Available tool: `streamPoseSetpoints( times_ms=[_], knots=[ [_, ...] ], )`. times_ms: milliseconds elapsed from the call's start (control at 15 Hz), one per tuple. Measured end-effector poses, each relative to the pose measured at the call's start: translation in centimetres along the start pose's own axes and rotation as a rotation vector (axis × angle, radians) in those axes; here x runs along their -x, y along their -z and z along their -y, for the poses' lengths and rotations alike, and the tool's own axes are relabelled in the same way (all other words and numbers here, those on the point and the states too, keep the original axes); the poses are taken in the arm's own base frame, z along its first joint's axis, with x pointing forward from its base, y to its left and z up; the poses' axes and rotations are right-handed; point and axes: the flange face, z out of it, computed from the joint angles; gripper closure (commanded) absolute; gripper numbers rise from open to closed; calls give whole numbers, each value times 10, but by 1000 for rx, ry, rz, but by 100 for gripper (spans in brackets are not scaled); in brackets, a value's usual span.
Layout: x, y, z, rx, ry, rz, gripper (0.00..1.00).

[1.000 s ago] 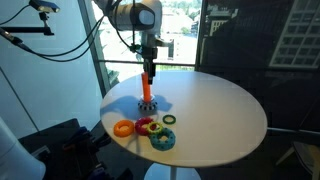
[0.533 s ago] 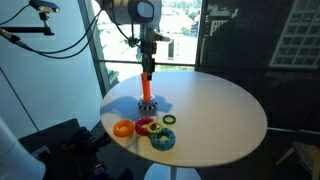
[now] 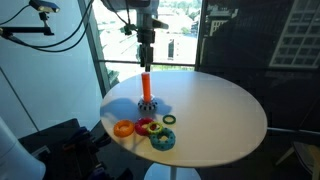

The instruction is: Pick up the clear ring and put it on the ring holder

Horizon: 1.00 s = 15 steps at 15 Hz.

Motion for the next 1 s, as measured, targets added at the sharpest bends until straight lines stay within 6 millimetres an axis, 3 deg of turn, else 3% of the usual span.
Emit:
streamPoseSetpoints(
  times_ms=[667, 1000],
  knots=[
    [34, 48, -47, 6, -39, -53, 0],
    [43, 55, -61, -2, -56, -68, 0]
  ],
)
